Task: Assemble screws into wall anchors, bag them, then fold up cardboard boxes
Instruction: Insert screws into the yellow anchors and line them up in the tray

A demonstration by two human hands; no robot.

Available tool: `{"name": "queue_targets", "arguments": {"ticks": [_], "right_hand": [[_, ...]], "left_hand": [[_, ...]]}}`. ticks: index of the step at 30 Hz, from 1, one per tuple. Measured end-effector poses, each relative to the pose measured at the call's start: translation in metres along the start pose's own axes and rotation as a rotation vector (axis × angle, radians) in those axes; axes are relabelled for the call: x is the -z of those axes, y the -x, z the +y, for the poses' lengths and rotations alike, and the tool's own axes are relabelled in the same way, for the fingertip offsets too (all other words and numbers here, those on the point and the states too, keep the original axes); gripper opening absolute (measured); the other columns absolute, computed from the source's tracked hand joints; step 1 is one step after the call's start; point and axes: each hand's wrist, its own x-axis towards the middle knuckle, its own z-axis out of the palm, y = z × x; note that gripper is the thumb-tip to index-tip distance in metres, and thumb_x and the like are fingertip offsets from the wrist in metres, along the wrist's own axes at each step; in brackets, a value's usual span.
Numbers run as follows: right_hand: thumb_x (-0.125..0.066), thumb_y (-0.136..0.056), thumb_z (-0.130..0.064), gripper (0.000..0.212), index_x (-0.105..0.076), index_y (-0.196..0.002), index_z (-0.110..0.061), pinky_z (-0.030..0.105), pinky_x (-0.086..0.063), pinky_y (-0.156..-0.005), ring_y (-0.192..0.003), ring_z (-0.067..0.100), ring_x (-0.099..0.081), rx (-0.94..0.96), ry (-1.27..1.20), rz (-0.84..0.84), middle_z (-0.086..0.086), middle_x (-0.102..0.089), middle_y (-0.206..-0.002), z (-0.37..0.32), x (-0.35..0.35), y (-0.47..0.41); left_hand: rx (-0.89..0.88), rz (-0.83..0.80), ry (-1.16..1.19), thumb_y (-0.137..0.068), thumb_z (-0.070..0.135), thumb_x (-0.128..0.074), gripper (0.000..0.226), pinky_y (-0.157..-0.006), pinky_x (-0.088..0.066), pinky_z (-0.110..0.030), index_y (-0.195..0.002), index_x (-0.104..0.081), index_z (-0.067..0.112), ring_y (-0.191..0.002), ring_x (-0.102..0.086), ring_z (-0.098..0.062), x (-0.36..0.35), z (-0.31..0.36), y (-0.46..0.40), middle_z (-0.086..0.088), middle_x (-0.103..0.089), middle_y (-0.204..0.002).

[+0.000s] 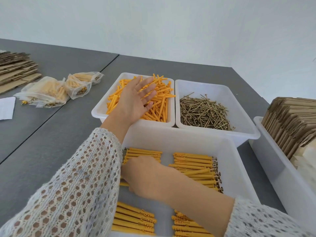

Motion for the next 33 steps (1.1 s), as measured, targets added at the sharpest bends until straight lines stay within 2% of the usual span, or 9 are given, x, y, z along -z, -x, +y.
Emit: {"name": "queue_targets", "arguments": {"ticks": [6,10,15,18,20,22,26,30,33], "right_hand": [[-0.06,-0.096,-0.015,0.007,-0.055,-0.099,-0.011,0.031,-0.034,-0.052,-0.069,0.019,-0.044,-0.045,-0.092,0.072,0.006,-0.053,-0.081,0.012,0.001,-0.004],[-0.064,-0.093,-0.035,0.042,-0.044,-0.065,-0.012,0.031,-0.032,-0.056,-0.056,0.017,-0.039,-0.059,-0.314,0.096,0.003,-0.045,-0.062,0.04,0.02,0.002],[-0.054,-0.095,-0.021,0.04,-0.043,-0.059,-0.008,0.028,-0.03,-0.054,-0.05,0.008,-0.033,-0.267,-0.633,0.732,0.0,-0.042,-0.056,0.1,0.042,0.024],[-0.048,-0.095,-0.019,0.027,-0.051,-0.069,-0.014,0.03,-0.037,-0.055,-0.056,0.01,-0.045,-0.629,-0.477,0.954,-0.004,-0.051,-0.061,0.142,0.025,0.035],[-0.045,-0.096,-0.021,0.016,-0.056,-0.087,-0.014,0.033,-0.046,-0.064,-0.071,0.018,-0.054,-0.868,-0.454,0.811,0.001,-0.059,-0.077,0.171,0.009,0.044],[-0.046,-0.095,-0.025,0.016,-0.051,-0.085,-0.015,0.033,-0.043,-0.065,-0.073,0.021,-0.052,-0.997,-0.529,0.549,0.001,-0.055,-0.079,0.192,-0.004,0.048],[-0.045,-0.093,-0.029,0.027,-0.042,-0.07,-0.017,0.034,-0.037,-0.071,-0.072,0.023,-0.046,-0.972,-0.563,0.184,0.001,-0.048,-0.074,0.207,-0.004,0.037],[-0.046,-0.096,-0.023,0.015,-0.052,-0.09,-0.011,0.033,-0.039,-0.073,-0.08,0.018,-0.049,-0.943,-0.591,0.102,0.003,-0.053,-0.091,0.209,0.0,0.031],[-0.05,-0.099,-0.025,0.022,-0.048,-0.083,-0.01,0.031,-0.039,-0.072,-0.077,0.02,-0.044,-0.96,-0.603,0.106,0.001,-0.042,-0.076,0.208,0.002,0.029]], "left_hand": [[-0.142,0.129,-0.374,-0.094,0.03,-0.06,0.022,-0.076,-0.048,-0.027,-0.108,-0.073,0.018,-0.093,-0.066,-0.012,-0.011,-0.008,-0.003,0.006,-0.071,-0.093],[-0.522,0.152,-0.893,-0.096,0.01,-0.049,0.023,-0.075,-0.049,-0.02,-0.097,-0.07,0.019,-0.093,-0.064,-0.011,-0.01,-0.021,0.0,0.004,-0.069,-0.097],[-0.746,0.327,-1.521,-0.093,0.017,-0.05,0.021,-0.08,-0.048,-0.041,-0.103,-0.067,0.021,-0.103,-0.053,-0.023,-0.003,-0.026,-0.001,-0.001,-0.062,-0.106],[-0.483,0.366,-1.823,-0.097,0.029,-0.046,0.03,-0.098,-0.037,-0.047,-0.122,-0.062,0.025,-0.125,-0.041,-0.031,0.0,-0.033,-0.002,-0.005,-0.054,-0.127],[-0.234,0.289,-1.938,-0.1,0.038,-0.038,0.035,-0.106,-0.03,-0.053,-0.122,-0.062,0.027,-0.134,-0.033,-0.035,-0.002,-0.032,-0.003,-0.007,-0.054,-0.133],[-0.128,0.173,-1.973,-0.101,0.038,-0.031,0.039,-0.105,-0.029,-0.054,-0.118,-0.064,0.027,-0.132,-0.032,-0.034,-0.003,-0.03,-0.006,-0.007,-0.057,-0.13],[-0.108,-0.032,-1.944,-0.102,0.029,-0.029,0.04,-0.095,-0.04,-0.045,-0.114,-0.067,0.027,-0.119,-0.046,-0.03,-0.003,-0.027,-0.005,0.0,-0.062,-0.126],[-0.119,-0.082,-1.879,-0.1,0.031,-0.035,0.033,-0.075,-0.043,-0.035,-0.106,-0.067,0.031,-0.099,-0.057,-0.022,-0.003,-0.025,-0.005,0.005,-0.065,-0.112],[-0.146,-0.085,-1.836,-0.097,0.032,-0.041,0.027,-0.065,-0.04,-0.03,-0.093,-0.067,0.035,-0.088,-0.058,-0.017,-0.001,-0.024,-0.005,0.009,-0.066,-0.098]]}}
